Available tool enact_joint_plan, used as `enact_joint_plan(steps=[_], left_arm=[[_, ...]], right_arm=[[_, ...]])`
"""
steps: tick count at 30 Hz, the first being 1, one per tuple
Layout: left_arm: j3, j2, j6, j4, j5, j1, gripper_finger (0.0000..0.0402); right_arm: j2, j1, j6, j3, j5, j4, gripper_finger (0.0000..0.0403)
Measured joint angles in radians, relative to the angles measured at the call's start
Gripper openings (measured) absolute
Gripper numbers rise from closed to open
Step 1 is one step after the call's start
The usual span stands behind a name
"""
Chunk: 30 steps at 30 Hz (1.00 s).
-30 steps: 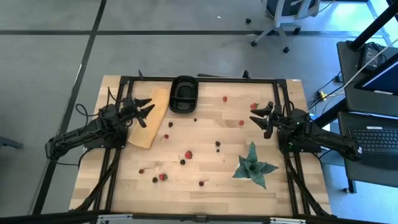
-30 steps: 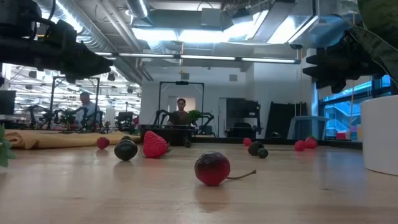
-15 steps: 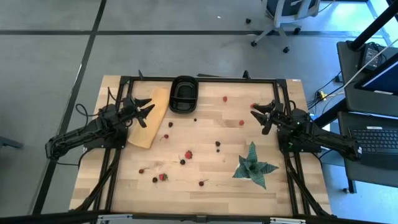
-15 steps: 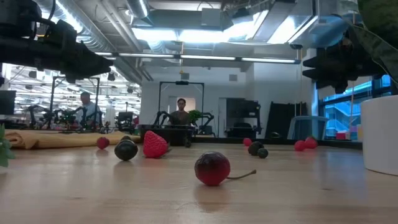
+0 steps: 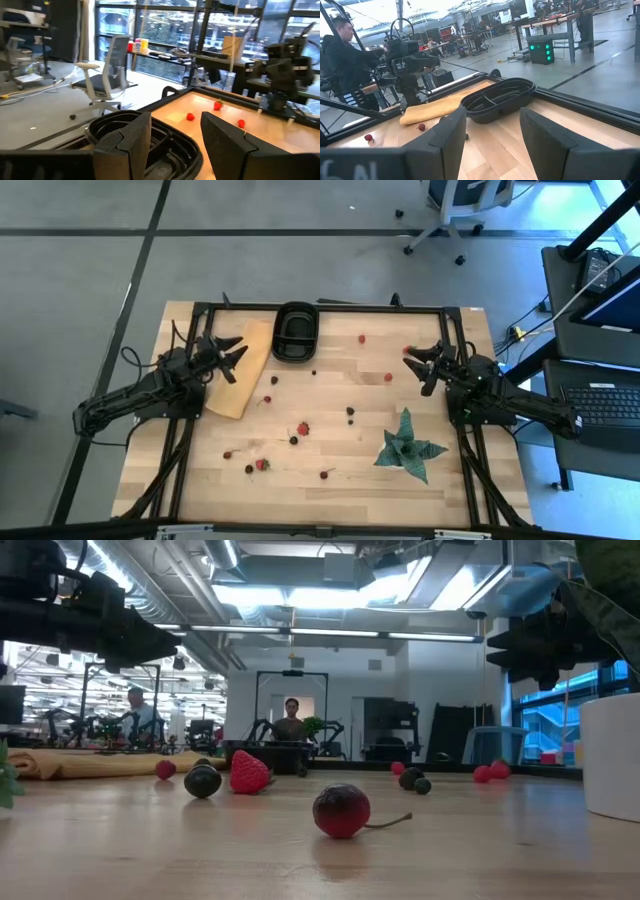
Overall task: Pick and placing Produce into tupperware
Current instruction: Put the top blackberry into the black bin
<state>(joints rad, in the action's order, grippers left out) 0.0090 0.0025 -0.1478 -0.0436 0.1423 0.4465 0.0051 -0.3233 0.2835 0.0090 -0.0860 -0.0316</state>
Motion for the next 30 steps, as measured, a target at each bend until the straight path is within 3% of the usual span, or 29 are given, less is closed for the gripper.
enact_joint_plan(steps=[4,8,13,17,30], left_arm=[[0.018,0.008,0.000,-0.025,-0.077,-0.001,0.0166],[0.104,0.081,0.017,0.005,-0.084,-0.018,0.0166],[0.262,0.275,0.154,0.052,-0.085,-0.066,0.0166],[0.388,0.459,0.149,0.125,-0.085,-0.091,0.0166],[0.761,1.025,-0.173,0.510,-0.003,-0.143,0.0166]], right_arm=[[0.000,0.000,-0.001,0.000,-0.001,0.000,0.0188],[0.000,0.000,-0.003,0.000,-0.014,0.000,0.0188],[0.000,0.000,-0.003,0.000,-0.014,-0.001,0.0188],[0.000,0.000,-0.003,0.000,-0.014,0.000,0.0188],[0.000,0.000,0.002,0.000,-0.013,-0.001,0.0188]])
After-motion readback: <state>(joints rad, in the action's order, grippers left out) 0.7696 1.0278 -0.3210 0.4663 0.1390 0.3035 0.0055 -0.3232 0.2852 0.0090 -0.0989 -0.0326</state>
